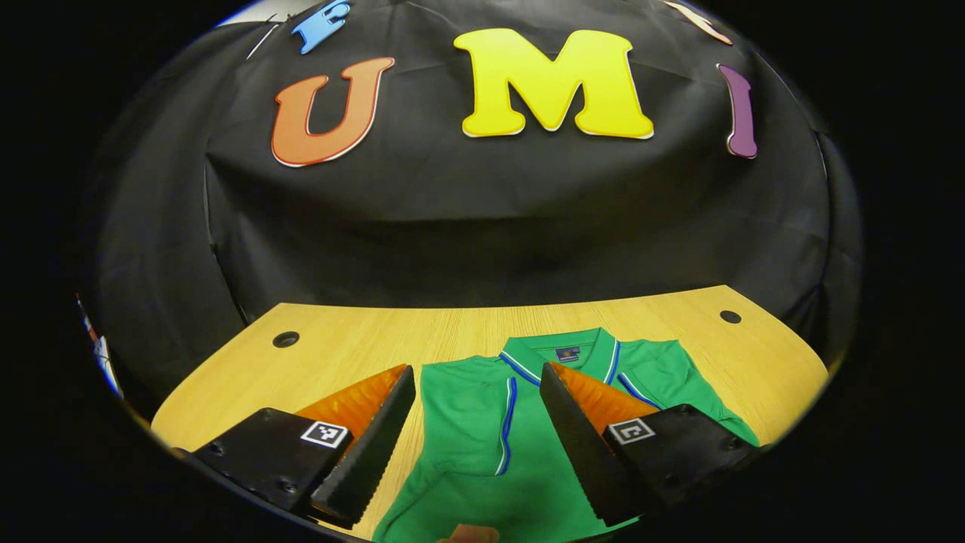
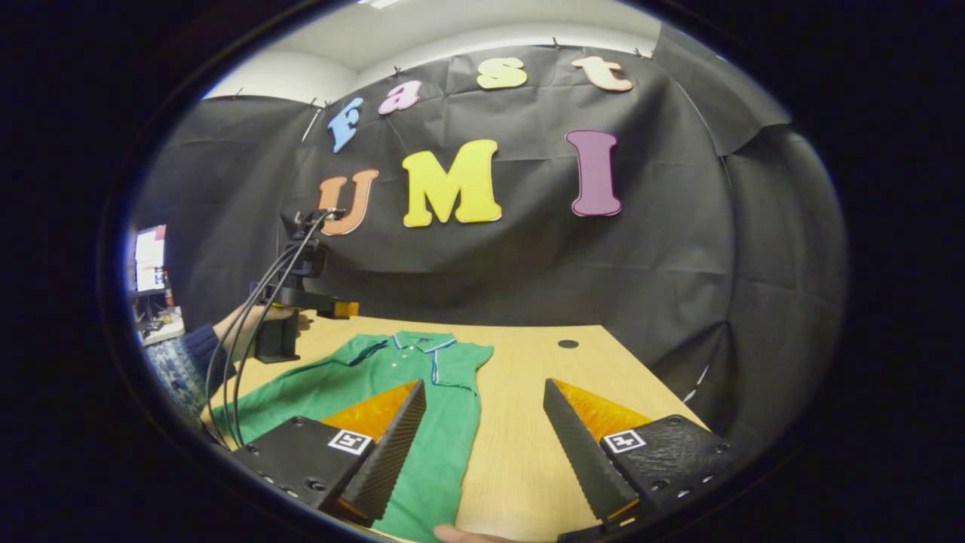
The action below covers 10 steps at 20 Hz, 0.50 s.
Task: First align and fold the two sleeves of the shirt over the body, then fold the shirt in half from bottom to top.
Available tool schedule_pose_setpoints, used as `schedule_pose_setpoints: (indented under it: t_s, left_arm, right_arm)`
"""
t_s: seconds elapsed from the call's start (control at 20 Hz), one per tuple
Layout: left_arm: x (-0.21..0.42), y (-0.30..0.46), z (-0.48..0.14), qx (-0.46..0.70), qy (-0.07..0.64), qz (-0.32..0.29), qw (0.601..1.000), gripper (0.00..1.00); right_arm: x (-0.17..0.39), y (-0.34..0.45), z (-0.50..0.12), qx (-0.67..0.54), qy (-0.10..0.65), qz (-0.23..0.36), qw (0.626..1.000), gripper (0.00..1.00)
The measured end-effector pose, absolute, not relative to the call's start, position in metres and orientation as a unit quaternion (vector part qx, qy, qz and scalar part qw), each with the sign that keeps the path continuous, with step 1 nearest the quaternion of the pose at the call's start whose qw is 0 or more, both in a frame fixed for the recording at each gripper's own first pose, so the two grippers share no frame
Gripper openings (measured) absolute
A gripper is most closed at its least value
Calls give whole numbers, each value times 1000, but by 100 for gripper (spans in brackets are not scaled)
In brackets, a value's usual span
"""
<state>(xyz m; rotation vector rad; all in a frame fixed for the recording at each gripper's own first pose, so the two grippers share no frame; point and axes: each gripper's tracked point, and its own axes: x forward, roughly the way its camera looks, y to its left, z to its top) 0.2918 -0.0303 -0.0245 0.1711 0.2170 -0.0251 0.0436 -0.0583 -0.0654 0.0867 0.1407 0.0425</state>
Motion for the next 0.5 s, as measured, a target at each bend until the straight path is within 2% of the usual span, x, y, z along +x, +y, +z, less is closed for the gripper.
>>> schedule_pose_setpoints:
  t_s: [0.35,0.5]
  left_arm:
    - [195,-37,7,57,63,-32,996,100]
    - [143,-24,9,54,42,-21,997,100]
  right_arm:
    - [25,-43,-65,22,57,30,998,95]
    - [17,-33,-73,13,66,38,997,95]
